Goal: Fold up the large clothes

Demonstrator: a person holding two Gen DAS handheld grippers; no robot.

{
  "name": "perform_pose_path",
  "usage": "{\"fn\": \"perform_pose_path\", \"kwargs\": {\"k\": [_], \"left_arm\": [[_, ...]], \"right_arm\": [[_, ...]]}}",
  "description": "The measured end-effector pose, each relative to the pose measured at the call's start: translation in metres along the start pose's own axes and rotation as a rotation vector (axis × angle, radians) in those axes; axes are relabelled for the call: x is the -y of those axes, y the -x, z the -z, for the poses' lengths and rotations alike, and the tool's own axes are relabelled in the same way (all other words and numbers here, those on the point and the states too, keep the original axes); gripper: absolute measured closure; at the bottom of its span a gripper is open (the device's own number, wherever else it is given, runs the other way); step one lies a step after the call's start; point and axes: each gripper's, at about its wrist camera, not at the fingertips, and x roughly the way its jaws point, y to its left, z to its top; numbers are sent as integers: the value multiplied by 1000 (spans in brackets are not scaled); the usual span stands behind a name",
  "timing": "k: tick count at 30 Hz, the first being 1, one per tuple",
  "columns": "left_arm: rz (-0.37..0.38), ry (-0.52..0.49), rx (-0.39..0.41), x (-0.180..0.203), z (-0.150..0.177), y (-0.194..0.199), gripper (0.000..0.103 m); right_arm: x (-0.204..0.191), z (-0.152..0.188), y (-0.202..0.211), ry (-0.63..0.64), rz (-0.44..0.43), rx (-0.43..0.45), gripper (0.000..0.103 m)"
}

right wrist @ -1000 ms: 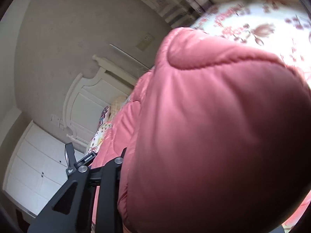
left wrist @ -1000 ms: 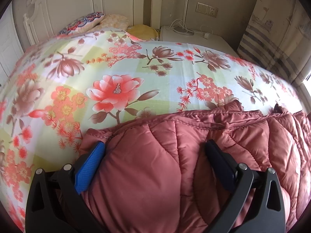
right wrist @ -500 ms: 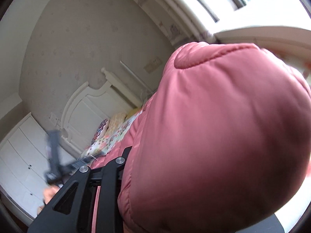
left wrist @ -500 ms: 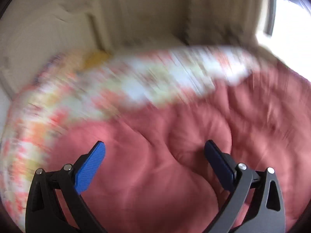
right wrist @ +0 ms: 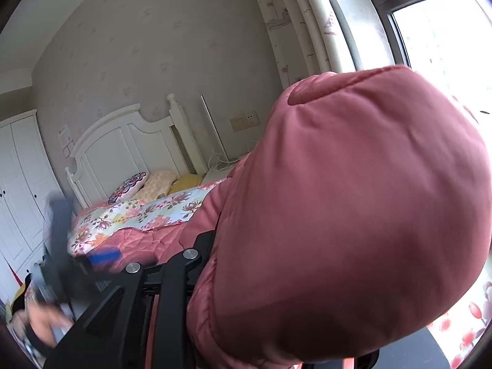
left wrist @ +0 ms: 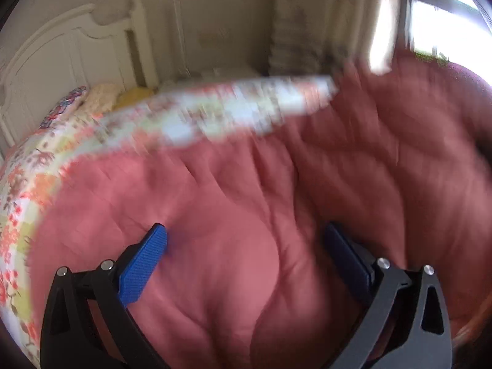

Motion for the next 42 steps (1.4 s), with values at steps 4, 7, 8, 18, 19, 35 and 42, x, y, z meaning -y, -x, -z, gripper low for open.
{"fn": "perform_pose_path", "kwargs": {"k": [4, 7, 8, 18, 19, 35, 42], "left_arm": [[-55, -38, 34, 9, 6, 5, 2], [21, 0, 16, -4, -2, 20, 2], [29, -3, 37, -8, -5, 26, 2], [-56, -16, -154, -59, -79, -72, 2], [-57, -31, -158, -55, -73, -81, 2], [66, -148, 57, 14, 40, 41, 2], [99, 48, 128, -78, 28, 87, 2]], "right_arm": [[-12, 2, 3, 76, 36, 15, 66], [-16, 2, 10, 106, 44, 23, 66], [-18, 2, 11, 117, 50, 24, 66], [-23, 4, 15, 156, 58, 18, 66], [-22, 4, 18, 157, 63, 12, 66], [-59, 8, 14, 294, 81, 6, 66], [-137, 21, 19, 614, 139, 60, 66]]}}
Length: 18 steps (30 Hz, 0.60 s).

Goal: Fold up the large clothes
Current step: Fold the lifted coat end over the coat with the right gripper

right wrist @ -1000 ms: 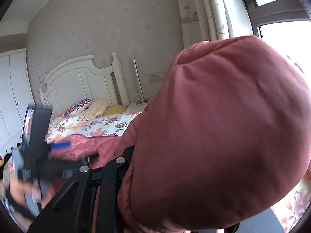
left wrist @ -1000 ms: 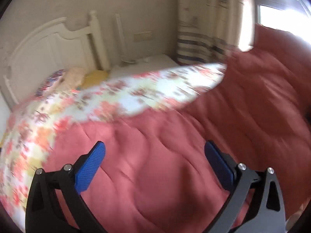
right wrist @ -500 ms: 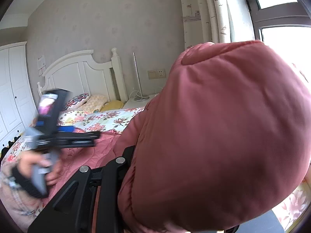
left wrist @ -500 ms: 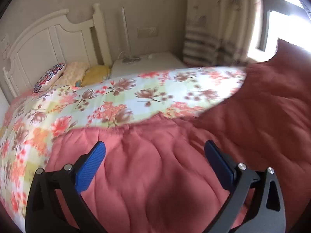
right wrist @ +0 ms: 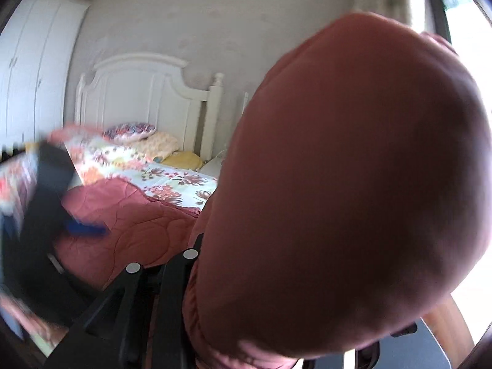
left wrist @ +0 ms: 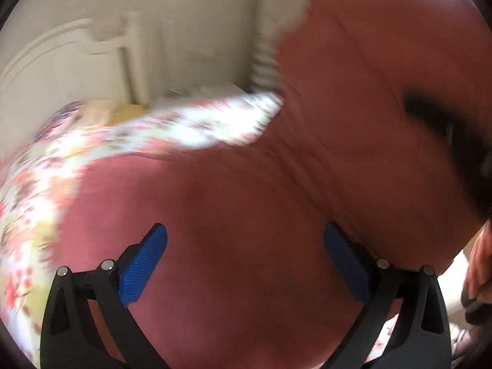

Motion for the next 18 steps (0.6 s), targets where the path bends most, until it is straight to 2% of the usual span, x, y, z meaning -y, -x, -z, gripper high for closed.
{"fn": "perform_pose_path", "kwargs": {"k": [3, 6, 8, 10, 11, 12, 16, 18], "left_arm": [[-118, 197, 49, -80, 4, 23, 2], [-256, 380, 56, -158, 20, 42, 3], [-305, 445, 69, -188, 30, 55, 3], [-331, 475, 77, -201, 39, 67, 3], [-335, 485, 79, -205, 41, 71, 3], [-329, 486, 78, -208, 41, 73, 3], [-286, 420, 84, -198, 30, 76, 3], [-242, 362, 96, -187, 12, 72, 3]], "right_arm": [[-38, -11, -3, 120, 11, 4, 65], [-94, -14, -14, 316, 8, -1, 64], [-147, 0, -29, 539, 1, -37, 59], [-206, 42, -50, 837, -20, -129, 45], [-229, 68, -57, 990, 45, -113, 42], [-244, 84, -60, 1071, 112, -65, 45], [-237, 83, -57, 1064, 58, -56, 46], [-230, 89, -53, 1057, 54, -23, 46]]}}
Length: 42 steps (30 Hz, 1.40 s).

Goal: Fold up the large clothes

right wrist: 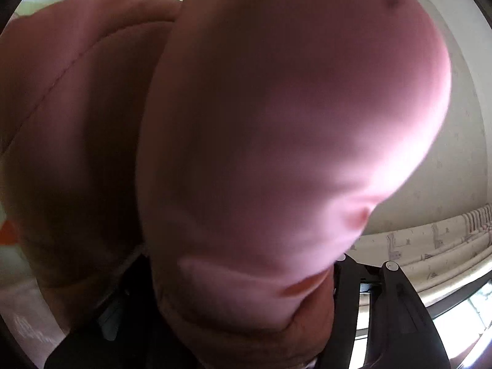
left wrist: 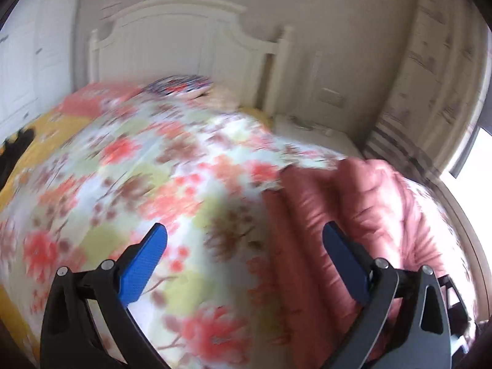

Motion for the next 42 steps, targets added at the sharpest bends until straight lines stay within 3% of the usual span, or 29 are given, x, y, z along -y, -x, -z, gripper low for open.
{"fn": "perform_pose_path", "kwargs": {"k": [6, 7, 10, 12, 13, 15, 17, 20, 24, 26, 30, 32, 35, 37, 39, 40, 41, 42], "left_arm": [[239, -238, 2, 101, -48, -15, 2], [250, -266, -8, 114, -51, -21, 2], [231, -346, -121, 150, -50, -65, 2], [133, -367, -246, 156, -31, -115, 2], [88, -390, -262, 154, -14, -138, 2], [125, -368, -212, 144, 0, -149, 2], [146, -304, -236, 132, 1, -154, 2], [137, -316, -223, 130, 4, -153, 2], [142, -309, -221, 129, 2, -151, 2], [146, -303, -218, 128, 1, -148, 2], [143, -300, -213, 127, -1, -150, 2], [142, -299, -212, 127, 0, -149, 2], [142, -300, -211, 127, 0, -149, 2], [141, -299, -210, 127, 0, -149, 2], [142, -298, -211, 126, 0, -149, 2], [143, -297, -213, 126, 0, -149, 2], [148, -297, -210, 125, 0, -149, 2], [153, -295, -209, 125, 1, -148, 2]], "right_arm": [[-6, 11, 6, -18, 30, 7, 46], [-6, 14, 7, -23, 36, 10, 46], [-8, 20, 9, -35, 49, 17, 46], [-9, 27, 12, -50, 64, 27, 46], [-8, 29, 13, -55, 68, 33, 46], [-8, 36, 15, -55, 52, 48, 46], [-6, 42, 19, -49, 27, 65, 46], [13, 58, 30, -119, -79, 100, 41], [58, 95, 43, -323, -298, 154, 14], [88, 122, 51, -495, -482, 207, 14], [137, 159, 54, -772, -699, 312, 14], [162, 169, 43, -906, -717, 329, 15], [186, 126, 49, -1017, -688, 322, 17], [191, 111, 31, -1038, -694, 295, 18], [178, 93, 15, -996, -741, 242, 18], [154, 80, 0, -911, -804, 144, 18], [133, 68, -12, -848, -773, 93, 13], [123, 62, -12, -809, -721, 99, 9]]}}
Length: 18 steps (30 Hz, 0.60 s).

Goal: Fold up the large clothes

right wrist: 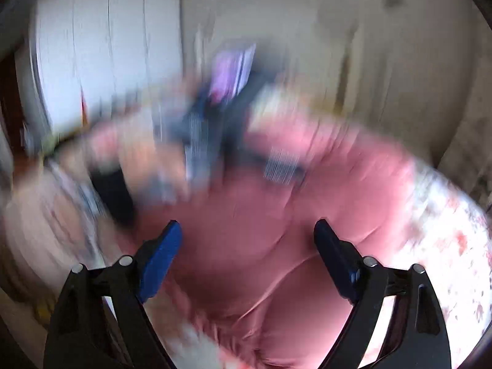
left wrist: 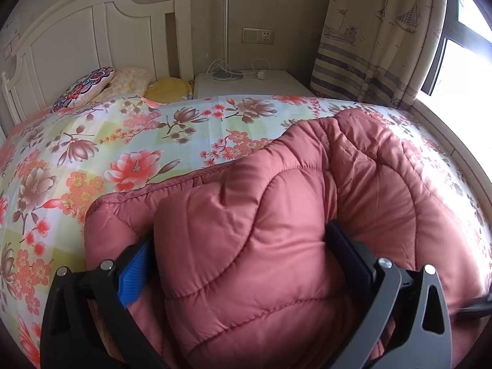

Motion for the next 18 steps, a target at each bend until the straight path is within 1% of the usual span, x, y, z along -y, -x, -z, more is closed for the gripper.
{"fn": "perform_pose_path", "kwargs": {"k": [1, 2, 6, 9, 10, 13, 14, 16, 18], "left_arm": [[-3, 0, 0, 0, 0, 0, 2], [-8, -3, 0, 0, 1, 0, 2], [-25, -17, 0, 4, 0, 1, 2], [12, -6, -47, 2, -6, 4, 2], [41, 19, -76, -2, -9, 5, 2], [175, 168, -190, -23, -17, 4, 2], [222, 220, -204, -30, -18, 5, 2], [285, 293, -191, -39, -17, 11, 2], [356, 369, -202, -46, -15, 14, 2]], "right_arm": [[-11, 4, -6, 53, 58, 19, 8], [-14, 4, -8, 60, 76, 19, 7], [-8, 0, -5, 42, 48, 15, 6], [-7, 0, -5, 37, 50, 12, 6], [-6, -1, -7, 38, 47, 11, 5], [-6, 1, -13, 33, 41, 16, 5], [-7, 0, -13, 31, 42, 18, 5], [-8, 2, -12, 29, 45, 22, 5], [-8, 2, -11, 27, 44, 26, 5]]}}
